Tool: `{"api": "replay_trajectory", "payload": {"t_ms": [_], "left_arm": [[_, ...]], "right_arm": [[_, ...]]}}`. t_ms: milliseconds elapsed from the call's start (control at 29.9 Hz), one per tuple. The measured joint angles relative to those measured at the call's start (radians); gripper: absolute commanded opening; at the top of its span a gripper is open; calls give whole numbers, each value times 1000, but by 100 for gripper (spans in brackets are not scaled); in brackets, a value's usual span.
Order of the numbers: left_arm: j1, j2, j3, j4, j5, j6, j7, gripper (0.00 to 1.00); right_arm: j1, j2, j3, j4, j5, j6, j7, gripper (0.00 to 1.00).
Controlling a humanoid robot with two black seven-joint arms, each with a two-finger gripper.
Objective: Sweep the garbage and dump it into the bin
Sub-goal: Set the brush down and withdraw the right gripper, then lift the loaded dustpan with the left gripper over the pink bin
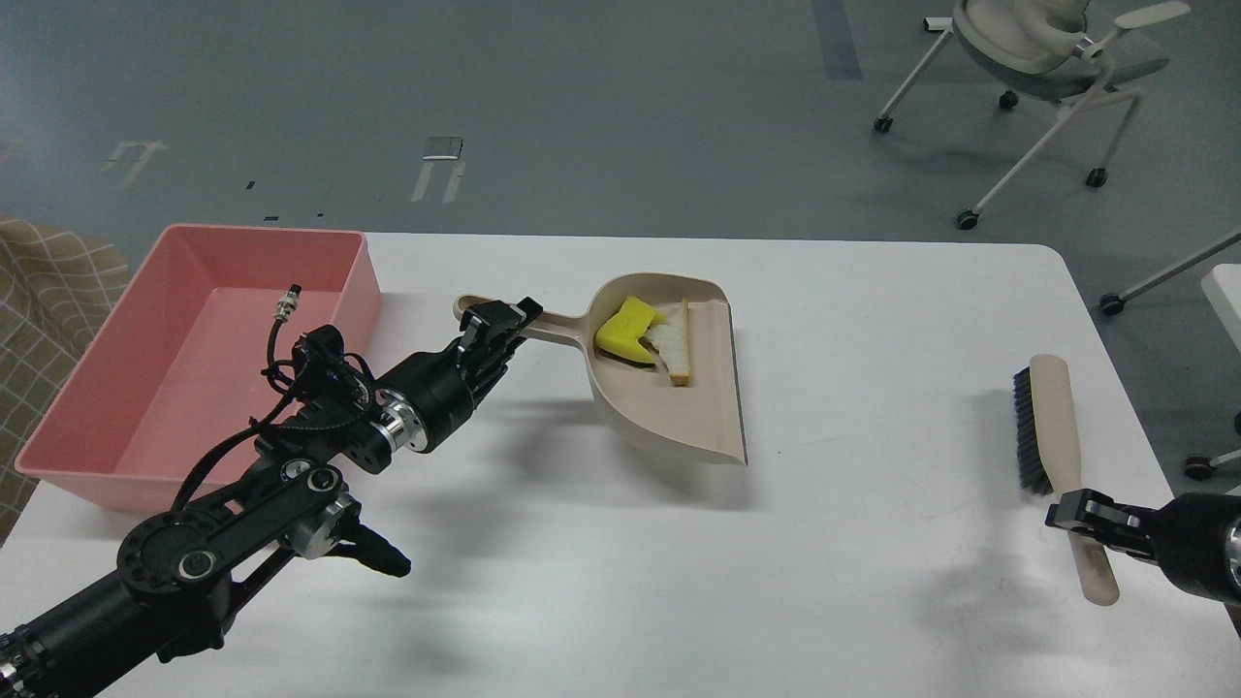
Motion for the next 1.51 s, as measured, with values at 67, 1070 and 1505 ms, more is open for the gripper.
{"api": "replay_trajectory", "payload": {"t_ms": [67, 1070, 1505], "left_arm": [[-3, 6, -4, 1, 0, 0, 0, 4], [-50, 79, -51, 11, -55, -7, -3, 5], [-67, 106, -79, 11, -77, -14, 2, 5]], "right_arm": [[-3, 0, 0, 6, 1, 0, 0, 0], [10, 21, 1, 39, -37, 0, -1, 45], [25, 39, 170, 42, -32, 0, 5, 55]]}}
